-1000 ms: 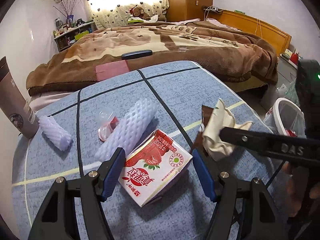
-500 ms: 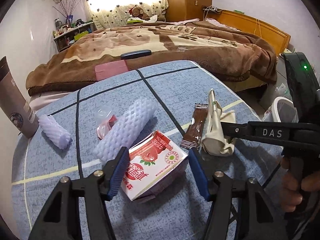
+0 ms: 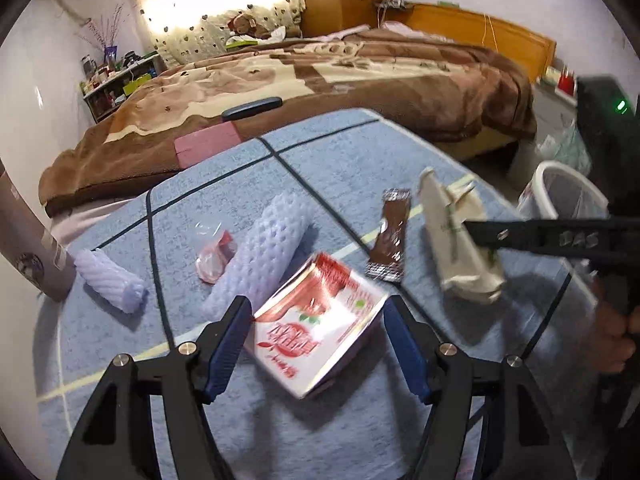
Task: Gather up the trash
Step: 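Grasp the strawberry milk carton with the left tool while the right tool holds the bag, then carry bag and carton over the white bin and open both tools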
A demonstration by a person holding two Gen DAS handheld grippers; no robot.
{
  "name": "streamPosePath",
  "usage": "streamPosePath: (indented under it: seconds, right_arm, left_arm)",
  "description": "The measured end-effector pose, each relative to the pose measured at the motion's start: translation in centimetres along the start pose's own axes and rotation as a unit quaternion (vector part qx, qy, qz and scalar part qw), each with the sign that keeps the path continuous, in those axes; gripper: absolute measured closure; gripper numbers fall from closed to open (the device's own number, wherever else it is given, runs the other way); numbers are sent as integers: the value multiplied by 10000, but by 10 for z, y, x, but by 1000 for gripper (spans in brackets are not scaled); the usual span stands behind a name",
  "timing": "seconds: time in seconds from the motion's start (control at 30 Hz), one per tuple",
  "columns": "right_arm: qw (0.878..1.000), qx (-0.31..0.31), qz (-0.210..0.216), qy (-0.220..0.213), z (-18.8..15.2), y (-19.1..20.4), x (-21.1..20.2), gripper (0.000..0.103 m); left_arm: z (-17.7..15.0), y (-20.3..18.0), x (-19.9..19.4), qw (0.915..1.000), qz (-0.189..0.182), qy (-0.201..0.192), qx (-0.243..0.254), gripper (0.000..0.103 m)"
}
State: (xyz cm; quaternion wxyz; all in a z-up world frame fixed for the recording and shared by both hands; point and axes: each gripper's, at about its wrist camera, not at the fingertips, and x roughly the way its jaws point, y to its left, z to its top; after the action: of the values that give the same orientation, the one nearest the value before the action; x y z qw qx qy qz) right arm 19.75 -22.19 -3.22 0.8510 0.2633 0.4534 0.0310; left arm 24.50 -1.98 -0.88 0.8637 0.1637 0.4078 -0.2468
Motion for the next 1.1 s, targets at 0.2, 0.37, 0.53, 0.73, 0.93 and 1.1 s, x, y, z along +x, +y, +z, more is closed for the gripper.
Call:
streamPosePath:
  seconds: [0.2, 0.37, 0.53, 0.73, 0.93, 1.1]
  right_arm:
    - [9998, -185, 0, 0, -2, 1, -6, 96]
    - [9998, -181, -22, 35, -3, -7, -10, 96]
    - [9988, -423, -246, -82, -5, -8, -20, 96]
    - [9981, -504, -356, -52, -5, -11, -22, 96]
    - [9981, -512, -343, -47, -7, -13, -24, 96]
    - [9980, -542, -326, -62, -10, -13, -26, 96]
  left_arm:
    - [0, 3, 5, 9993, -373, 25, -51, 29]
    - [-7, -18, 0, 9963, -856, 102, -15, 29]
    - [-8, -34, 5, 9962, -846, 164, 80, 29]
    - [-2, -35, 21, 9970, -616, 309, -360, 31]
    - [-6, -35, 24, 9958, -473, 404, -674, 46]
    - [-7, -38, 19, 9957, -369, 368, -772, 46]
